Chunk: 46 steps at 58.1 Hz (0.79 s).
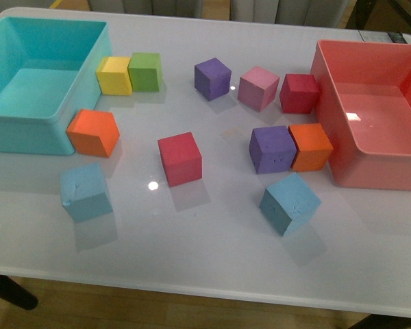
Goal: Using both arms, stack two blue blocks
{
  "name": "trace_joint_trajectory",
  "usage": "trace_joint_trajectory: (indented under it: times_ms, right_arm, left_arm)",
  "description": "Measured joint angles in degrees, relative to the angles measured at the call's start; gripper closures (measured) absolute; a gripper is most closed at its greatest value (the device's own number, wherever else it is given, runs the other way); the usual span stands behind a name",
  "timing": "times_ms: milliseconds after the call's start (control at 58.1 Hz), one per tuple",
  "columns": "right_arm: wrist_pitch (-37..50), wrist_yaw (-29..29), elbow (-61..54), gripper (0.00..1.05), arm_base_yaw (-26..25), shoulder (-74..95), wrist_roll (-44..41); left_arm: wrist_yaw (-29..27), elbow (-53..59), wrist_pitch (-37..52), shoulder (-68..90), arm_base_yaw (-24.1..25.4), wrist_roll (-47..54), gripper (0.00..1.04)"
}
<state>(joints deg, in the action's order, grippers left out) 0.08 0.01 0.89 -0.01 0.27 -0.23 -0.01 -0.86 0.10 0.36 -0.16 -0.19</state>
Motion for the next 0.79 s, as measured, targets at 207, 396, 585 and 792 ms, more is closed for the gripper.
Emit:
trace_joint_trajectory:
  times_ms: [207,396,585,792]
  right_arm:
    - [0.0,0.0,0.0,0.09,0.0,0.0,0.0]
    - [0.0,0.0,0.0,0.09,0.0,0.0,0.0]
    - [0.0,0.0,0.0,0.09,0.0,0.0,0.0]
    - [0.0,0.0,0.0,0.09,0.0,0.0,0.0]
  left_arm:
    - [0.0,0.0,0.0,0.0,0.0,0.0,0.09]
    - [0.0,0.0,0.0,0.0,0.0,0.0,0.09]
    - [0.0,0.0,0.0,0.0,0.0,0.0,0.09]
    - [0.0,0.0,0.0,0.0,0.0,0.0,0.09]
